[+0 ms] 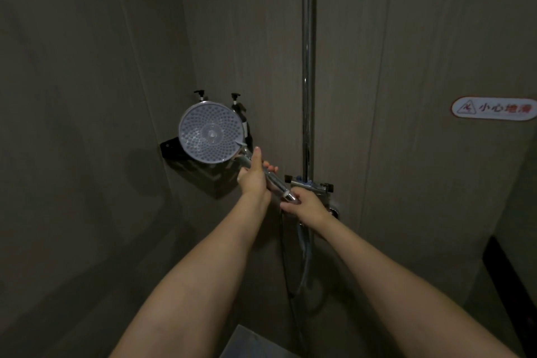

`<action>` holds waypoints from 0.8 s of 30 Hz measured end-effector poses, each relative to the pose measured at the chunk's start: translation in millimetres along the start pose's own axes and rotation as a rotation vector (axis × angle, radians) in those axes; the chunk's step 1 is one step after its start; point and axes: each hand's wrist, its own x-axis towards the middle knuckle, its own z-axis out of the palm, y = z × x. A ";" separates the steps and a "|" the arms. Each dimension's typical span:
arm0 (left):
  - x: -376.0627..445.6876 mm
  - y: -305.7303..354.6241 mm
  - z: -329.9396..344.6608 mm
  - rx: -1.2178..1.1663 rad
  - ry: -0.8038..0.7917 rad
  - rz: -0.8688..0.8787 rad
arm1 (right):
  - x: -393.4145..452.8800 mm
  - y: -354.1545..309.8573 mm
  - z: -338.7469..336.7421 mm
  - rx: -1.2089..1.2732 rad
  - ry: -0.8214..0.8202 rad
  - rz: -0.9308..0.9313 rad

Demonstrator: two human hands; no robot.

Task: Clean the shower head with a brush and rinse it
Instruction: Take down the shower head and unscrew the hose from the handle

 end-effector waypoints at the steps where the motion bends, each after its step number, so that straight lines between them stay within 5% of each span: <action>1: 0.7 0.9 -0.1 0.018 0.000 0.008 | -0.8 -0.6 -0.5 0.098 -0.042 0.030; 3: 1.7 2.8 -0.2 0.038 0.001 0.008 | -1.9 -1.2 -1.6 0.223 -0.089 0.093; 10: 4.2 0.1 -4.0 -0.038 0.012 -0.015 | 0.4 -2.0 -2.3 0.086 0.038 0.016; 15: 6.3 -0.2 -7.4 0.010 0.023 -0.002 | -3.0 -3.8 -1.7 0.094 -0.108 0.050; 19: 4.1 -1.0 -5.0 0.004 0.013 0.003 | -1.1 0.6 -0.3 -0.037 0.006 0.010; 24: 5.9 0.7 -3.7 0.046 0.010 0.005 | -2.6 -5.7 -0.1 0.057 -0.073 0.046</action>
